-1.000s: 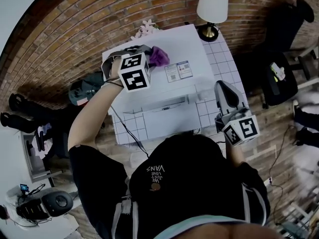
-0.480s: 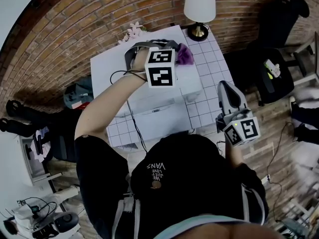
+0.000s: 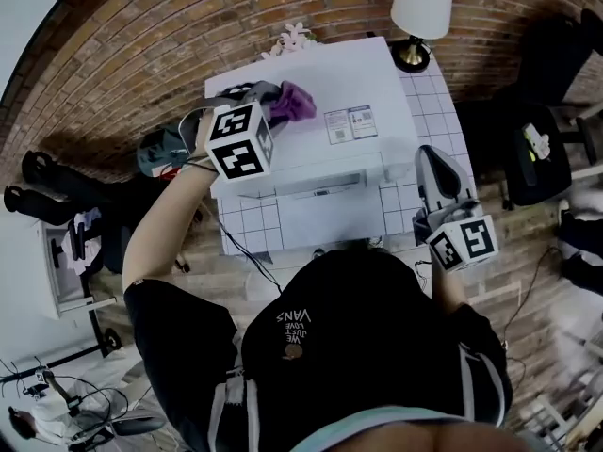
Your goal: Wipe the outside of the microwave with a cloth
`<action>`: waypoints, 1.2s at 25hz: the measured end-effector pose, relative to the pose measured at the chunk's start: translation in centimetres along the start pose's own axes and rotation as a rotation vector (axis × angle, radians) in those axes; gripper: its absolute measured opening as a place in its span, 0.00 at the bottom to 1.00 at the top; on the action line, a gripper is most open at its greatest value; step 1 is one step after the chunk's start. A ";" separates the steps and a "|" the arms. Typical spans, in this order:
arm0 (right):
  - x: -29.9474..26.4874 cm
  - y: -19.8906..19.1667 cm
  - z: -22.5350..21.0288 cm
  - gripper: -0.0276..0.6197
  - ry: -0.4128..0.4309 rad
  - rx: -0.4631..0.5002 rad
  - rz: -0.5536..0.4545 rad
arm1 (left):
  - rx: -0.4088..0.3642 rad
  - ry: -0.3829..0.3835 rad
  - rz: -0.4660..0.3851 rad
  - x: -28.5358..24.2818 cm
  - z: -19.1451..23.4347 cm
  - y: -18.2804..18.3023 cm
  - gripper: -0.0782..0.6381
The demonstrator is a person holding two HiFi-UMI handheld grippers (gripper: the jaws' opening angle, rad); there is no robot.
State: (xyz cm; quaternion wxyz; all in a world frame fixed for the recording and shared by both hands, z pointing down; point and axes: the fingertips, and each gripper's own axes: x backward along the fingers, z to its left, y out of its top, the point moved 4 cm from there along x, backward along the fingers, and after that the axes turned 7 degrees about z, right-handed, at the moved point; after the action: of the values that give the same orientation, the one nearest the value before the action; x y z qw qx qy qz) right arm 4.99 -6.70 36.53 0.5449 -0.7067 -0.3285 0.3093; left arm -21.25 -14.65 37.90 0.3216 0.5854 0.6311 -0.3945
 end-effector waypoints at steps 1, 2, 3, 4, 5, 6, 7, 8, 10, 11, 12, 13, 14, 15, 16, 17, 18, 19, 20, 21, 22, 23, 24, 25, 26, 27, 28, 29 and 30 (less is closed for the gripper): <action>-0.5 -0.1 0.9 0.05 0.013 0.004 0.005 | 0.037 0.001 0.021 0.7 -0.7 -2.4 0.31; -0.9 -0.2 1.7 0.05 0.026 0.008 0.009 | 0.075 0.002 0.041 1.3 -1.4 -4.7 0.31; -1.3 -0.3 2.5 0.05 0.036 0.012 0.012 | 0.109 0.002 0.059 1.9 -2.3 -6.9 0.31; -1.7 -0.4 3.3 0.05 0.046 0.015 0.015 | 0.139 0.003 0.075 2.5 -3.2 -8.9 0.31; -2.1 -0.5 4.1 0.05 0.055 0.017 0.018 | 0.166 0.003 0.088 3.0 -4.1 -10.8 0.31; -2.4 -0.7 4.8 0.05 0.064 0.020 0.021 | 0.189 0.000 0.097 3.4 -5.0 -12.4 0.31; -2.7 -0.8 5.6 0.05 0.073 0.023 0.025 | 0.208 -0.005 0.104 3.8 -5.9 -13.8 0.31; -3.0 -1.0 6.3 0.05 0.083 0.026 0.029 | 0.221 -0.012 0.111 4.2 -6.9 -15.0 0.31; -3.5 -1.3 7.6 0.05 0.099 0.029 0.033 | 0.231 -0.027 0.121 4.7 -8.6 -16.7 0.31; -3.6 -1.4 8.1 0.05 0.104 0.029 0.035 | 0.232 -0.033 0.119 5.0 -9.2 -17.2 0.31; -3.8 -1.6 8.6 0.05 0.106 0.028 0.037 | 0.232 -0.037 0.113 5.1 -9.7 -17.4 0.31; -3.9 -1.7 8.9 0.05 0.108 0.027 0.038 | 0.229 -0.039 0.104 5.2 -10.0 -17.3 0.31; -3.9 -1.8 9.2 0.05 0.108 0.026 0.038 | 0.219 -0.041 0.095 5.2 -10.2 -17.0 0.31; -3.9 -1.9 9.3 0.05 0.108 0.026 0.037 | 0.204 -0.042 0.088 5.2 -10.2 -16.5 0.31; -3.9 -1.9 9.4 0.05 0.106 0.026 0.036 | 0.183 -0.042 0.082 5.1 -10.1 -15.9 0.31; -3.8 -1.9 9.3 0.05 0.103 0.025 0.034 | 0.159 -0.042 0.078 4.9 -10.0 -15.2 0.31; -3.6 -1.9 9.1 0.05 0.098 0.024 0.032 | 0.132 -0.041 0.074 4.7 -9.8 -14.4 0.31; -3.4 -1.8 8.8 0.05 0.091 0.022 0.029 | 0.106 -0.040 0.069 4.5 -9.6 -13.4 0.31; -3.1 -1.8 8.5 0.05 0.082 0.020 0.027 | 0.082 -0.041 0.060 4.2 -9.3 -12.4 0.31; -2.9 -1.7 8.0 0.05 0.073 0.017 0.023 | 0.061 -0.045 0.046 3.9 -8.9 -11.2 0.31; -2.6 -1.6 7.5 0.05 0.063 0.013 0.021 | 0.042 -0.048 0.029 3.7 -8.5 -9.9 0.31; -2.3 -1.5 7.0 0.05 0.053 0.010 0.019 | 0.021 -0.051 0.012 3.4 -8.1 -8.5 0.31; -1.9 -1.4 6.4 0.05 0.044 0.007 0.016 | -0.004 -0.051 -0.002 3.1 -7.7 -7.0 0.31; -1.6 -1.3 5.7 0.05 0.035 0.004 0.014 | -0.032 -0.050 -0.014 2.7 -7.3 -5.5 0.31; -1.3 -1.2 5.0 0.05 0.025 0.002 0.010 | -0.061 -0.051 -0.025 2.3 -6.9 -3.9 0.31; -0.9 -1.2 4.2 0.05 0.013 0.000 0.007 | -0.087 -0.054 -0.038 1.9 -6.6 -2.3 0.31; -0.5 -1.1 3.3 0.05 0.000 -0.003 0.004 | -0.111 -0.059 -0.052 1.4 -6.3 -0.7 0.31; 0.0 -1.0 2.4 0.05 -0.013 -0.006 0.001 | -0.135 -0.062 -0.065 1.0 -6.0 1.0 0.31; 0.4 -0.9 1.5 0.05 -0.026 -0.010 -0.001 | -0.161 -0.063 -0.077 0.6 -5.7 2.6 0.31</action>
State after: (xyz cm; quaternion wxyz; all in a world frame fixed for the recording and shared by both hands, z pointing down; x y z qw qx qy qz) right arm 3.91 -5.33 37.05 0.5373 -0.7052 -0.3375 0.3164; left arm -18.41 -9.35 39.79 0.3716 0.5202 0.6725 -0.3728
